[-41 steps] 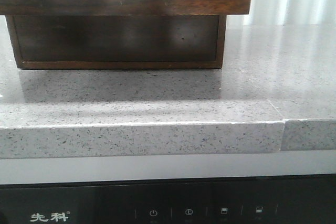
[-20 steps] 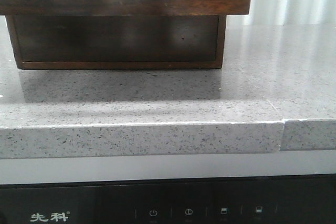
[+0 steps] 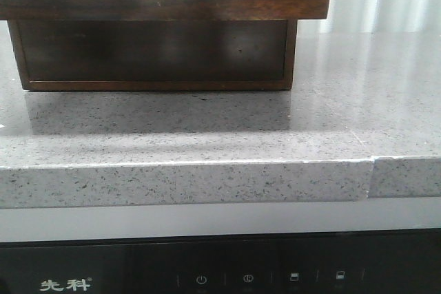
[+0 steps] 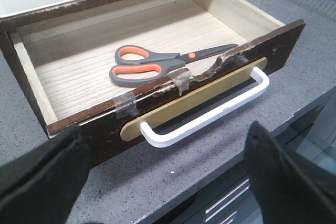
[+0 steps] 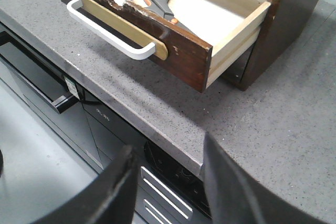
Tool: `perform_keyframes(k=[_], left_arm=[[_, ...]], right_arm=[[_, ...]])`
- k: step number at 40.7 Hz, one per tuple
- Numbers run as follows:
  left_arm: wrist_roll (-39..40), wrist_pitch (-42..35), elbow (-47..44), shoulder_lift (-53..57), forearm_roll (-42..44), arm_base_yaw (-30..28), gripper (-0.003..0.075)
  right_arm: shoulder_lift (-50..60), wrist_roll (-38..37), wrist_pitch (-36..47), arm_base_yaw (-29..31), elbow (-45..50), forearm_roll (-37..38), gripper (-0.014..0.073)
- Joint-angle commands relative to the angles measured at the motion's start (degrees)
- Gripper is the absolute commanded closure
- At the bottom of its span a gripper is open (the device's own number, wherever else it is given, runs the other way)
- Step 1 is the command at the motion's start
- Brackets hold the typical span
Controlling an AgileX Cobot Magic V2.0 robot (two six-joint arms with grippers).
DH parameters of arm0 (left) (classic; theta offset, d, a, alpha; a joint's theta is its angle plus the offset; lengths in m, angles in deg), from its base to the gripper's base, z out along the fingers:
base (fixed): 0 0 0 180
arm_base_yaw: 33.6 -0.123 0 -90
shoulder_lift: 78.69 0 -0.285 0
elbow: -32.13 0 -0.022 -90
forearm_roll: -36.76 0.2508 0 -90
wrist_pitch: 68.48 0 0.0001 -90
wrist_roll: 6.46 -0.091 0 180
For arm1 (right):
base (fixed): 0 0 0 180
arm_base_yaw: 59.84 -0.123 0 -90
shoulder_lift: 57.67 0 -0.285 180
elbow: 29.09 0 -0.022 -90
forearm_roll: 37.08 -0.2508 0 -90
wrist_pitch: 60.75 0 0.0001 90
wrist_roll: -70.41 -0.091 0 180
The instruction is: Put scissors in drawer with both arms
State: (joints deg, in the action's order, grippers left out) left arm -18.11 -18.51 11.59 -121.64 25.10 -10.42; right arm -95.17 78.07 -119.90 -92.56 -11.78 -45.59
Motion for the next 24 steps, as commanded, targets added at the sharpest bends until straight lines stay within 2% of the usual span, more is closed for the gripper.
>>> perform_keyframes(k=[1, 4, 7, 11, 14, 24], left_arm=[[0.56, -4.53, 1.91, -0.28, -0.79, 0.08, 0.0135], [0.56, -4.53, 1.91, -0.28, -0.79, 0.08, 0.0135], [0.56, -4.53, 1.91, -0.28, -0.79, 0.08, 0.0144], [0.56, -4.53, 1.91, -0.28, -0.79, 0.08, 0.0204], [0.56, -4.53, 1.91, -0.28, -0.79, 0.08, 0.0284], [0.56, -4.53, 1.91, -0.28, -0.79, 0.08, 0.0603]], right_arm=[[-0.43, 0.03, 4.82, 0.24, -1.09, -0.03, 0.0283], [-0.43, 0.03, 4.82, 0.24, -1.09, -0.03, 0.0363], [-0.43, 0.03, 4.84, 0.24, -1.09, -0.03, 0.0496], [-0.43, 0.03, 4.88, 0.24, -1.09, -0.03, 0.0624], [-0.43, 0.03, 4.88, 0.24, -1.09, -0.08, 0.0708], [-0.43, 0.03, 6.3, 0.24, -1.04, -0.08, 0.071]])
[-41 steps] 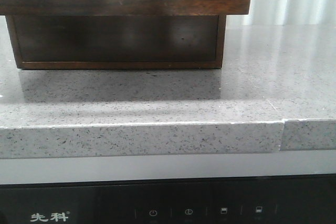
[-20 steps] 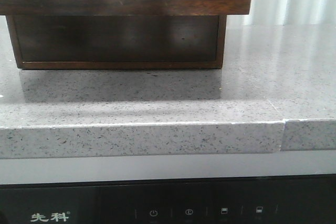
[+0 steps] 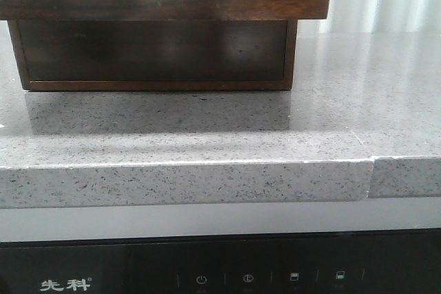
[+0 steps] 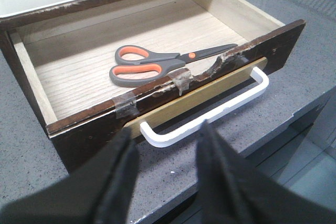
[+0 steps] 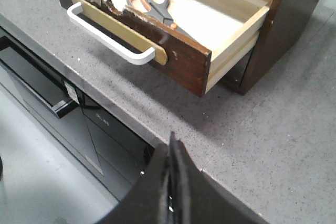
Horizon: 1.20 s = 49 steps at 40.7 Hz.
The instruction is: Put scissors in drawer with both arms
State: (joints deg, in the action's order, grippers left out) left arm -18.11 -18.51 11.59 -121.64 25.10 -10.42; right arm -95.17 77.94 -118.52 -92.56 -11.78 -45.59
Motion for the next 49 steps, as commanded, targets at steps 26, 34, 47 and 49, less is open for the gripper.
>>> perform_keyframes(k=[26, 34, 47, 49], left_arm=[[0.46, -5.0, 0.63, 1.23, -1.01, -2.28, 0.0741], [0.46, -9.08, -6.84, 8.22, 2.17, -13.23, 0.0741], [0.46, -23.27, -29.93, 24.83, 2.75, -24.7, 0.0741], [0.46, -26.38, -33.14, 26.33, 2.05, -25.06, 0.0741]], right_arm=[[-0.43, 0.16, 4.32, 0.24, -1.04, -0.08, 0.071], [-0.43, 0.16, 4.32, 0.24, -1.04, -0.08, 0.071], [-0.43, 0.16, 4.32, 0.24, -1.04, -0.08, 0.071], [-0.43, 0.16, 4.32, 0.24, -1.04, -0.08, 0.071]])
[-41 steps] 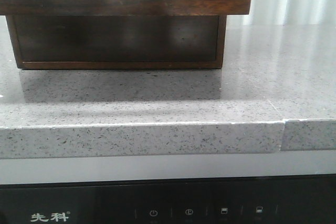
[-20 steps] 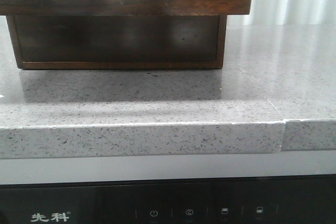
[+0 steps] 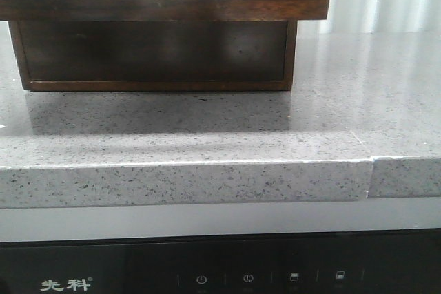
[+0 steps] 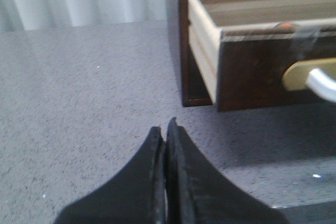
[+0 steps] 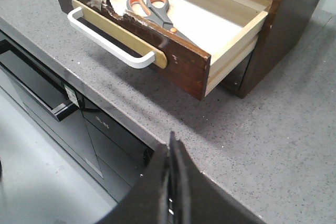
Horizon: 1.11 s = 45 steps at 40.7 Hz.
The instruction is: Put scissors in drawer with both arms
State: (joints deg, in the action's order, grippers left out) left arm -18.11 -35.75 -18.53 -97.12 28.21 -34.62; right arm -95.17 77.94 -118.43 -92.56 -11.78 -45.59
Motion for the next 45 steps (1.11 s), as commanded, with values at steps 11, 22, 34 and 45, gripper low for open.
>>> perform_keyframes(k=[11, 22, 34, 45], left_arm=[[9.12, -19.75, -18.39, 10.78, 3.5, -0.64, 0.0741], [11.65, -32.73, -28.3, 11.93, 5.05, -0.64, 0.0741], [12.98, -32.15, -28.17, 11.93, 9.94, 1.22, 0.0741], [14.78, -32.73, -28.17, 11.93, 9.66, 1.22, 0.0741]], right_arm=[[-0.43, 0.16, 4.23, 0.24, -1.04, -0.08, 0.071], [-0.43, 0.16, 4.14, 0.24, -1.04, -0.08, 0.071], [-0.43, 0.16, 4.19, 0.24, -1.04, -0.08, 0.071], [-0.43, 0.16, 4.19, 0.24, -1.04, -0.08, 0.071]])
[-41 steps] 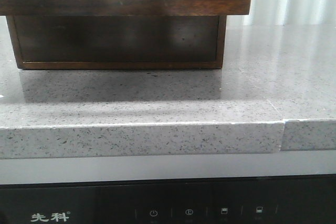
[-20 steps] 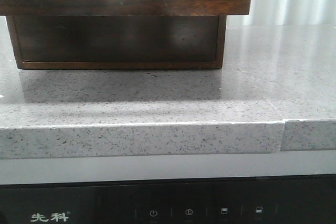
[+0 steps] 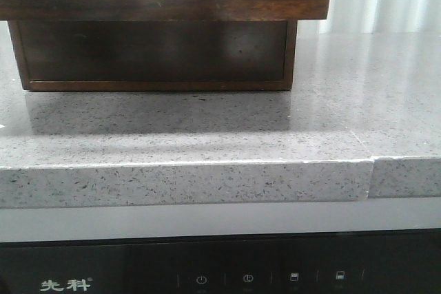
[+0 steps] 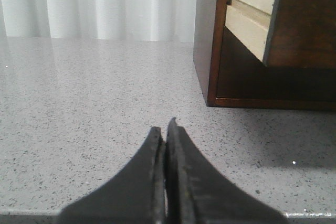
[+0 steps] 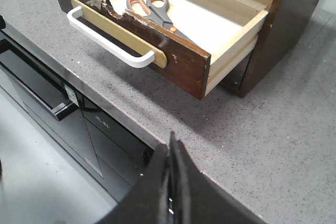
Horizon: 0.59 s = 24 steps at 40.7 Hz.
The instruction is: Put scissors in drawer with both arms
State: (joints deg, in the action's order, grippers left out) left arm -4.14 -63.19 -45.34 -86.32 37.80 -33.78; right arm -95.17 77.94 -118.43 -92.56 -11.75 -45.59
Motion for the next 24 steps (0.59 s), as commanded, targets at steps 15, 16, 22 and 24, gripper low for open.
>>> perform_keyframes(k=[15, 16, 22, 24], left_arm=[[0.81, -7.74, -1.35, 1.13, 0.07, 0.38, 0.0741], [0.81, -8.13, -1.35, 1.13, 0.07, 0.38, 0.0741], [0.81, -8.47, -1.35, 1.13, 0.07, 0.54, 0.0741], [0.81, -8.47, -1.35, 1.13, 0.07, 0.93, 0.0741]], right_arm=[[-0.43, 0.16, 4.19, 0.24, -1.08, -0.08, 0.071], [-0.43, 0.16, 4.19, 0.24, -1.08, -0.08, 0.071], [-0.43, 0.16, 4.19, 0.24, -1.08, -0.08, 0.071], [-0.43, 0.16, 4.19, 0.24, -1.08, -0.08, 0.071]])
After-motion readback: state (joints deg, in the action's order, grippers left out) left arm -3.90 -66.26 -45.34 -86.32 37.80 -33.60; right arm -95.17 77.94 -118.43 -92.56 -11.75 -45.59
